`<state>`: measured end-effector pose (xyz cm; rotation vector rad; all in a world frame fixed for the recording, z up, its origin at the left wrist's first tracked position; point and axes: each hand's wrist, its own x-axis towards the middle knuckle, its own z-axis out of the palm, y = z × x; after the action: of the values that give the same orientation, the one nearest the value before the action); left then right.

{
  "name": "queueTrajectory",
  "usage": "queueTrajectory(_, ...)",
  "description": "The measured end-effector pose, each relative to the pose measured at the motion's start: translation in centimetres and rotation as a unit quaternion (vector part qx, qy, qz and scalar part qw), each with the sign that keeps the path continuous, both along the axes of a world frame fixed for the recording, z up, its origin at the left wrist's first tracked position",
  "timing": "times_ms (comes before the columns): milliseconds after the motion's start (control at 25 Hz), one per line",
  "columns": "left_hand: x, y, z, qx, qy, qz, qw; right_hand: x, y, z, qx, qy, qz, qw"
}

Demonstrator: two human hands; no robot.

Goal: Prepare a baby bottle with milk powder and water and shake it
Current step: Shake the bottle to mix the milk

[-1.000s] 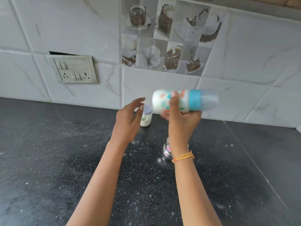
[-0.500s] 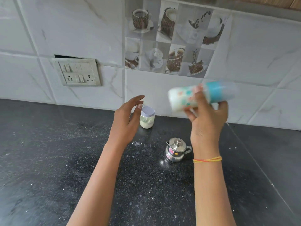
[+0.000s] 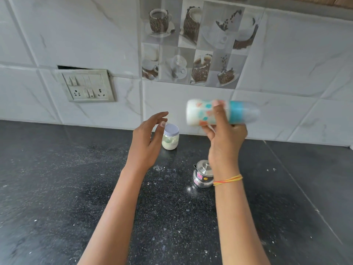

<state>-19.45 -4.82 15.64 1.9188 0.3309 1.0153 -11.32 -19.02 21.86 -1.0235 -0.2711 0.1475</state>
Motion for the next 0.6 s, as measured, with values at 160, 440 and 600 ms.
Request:
queueTrajectory(160,0.0,0.0,0.0,0.001,0.000,-0.005,1.000,0.4,0.5,-0.2,0.014,0.056,0.016,0.998)
queueTrajectory(440,0.3,0.1,-0.2,0.000,-0.012,-0.015,1.000,0.9,0.5,-1.6,-0.044,0.062,0.046,0.996)
queueTrajectory(600,0.7,0.2,-0.3,0.004,-0.002,-0.014,1.000,1.7,0.0,-1.9,-0.104,0.052,0.046,0.992)
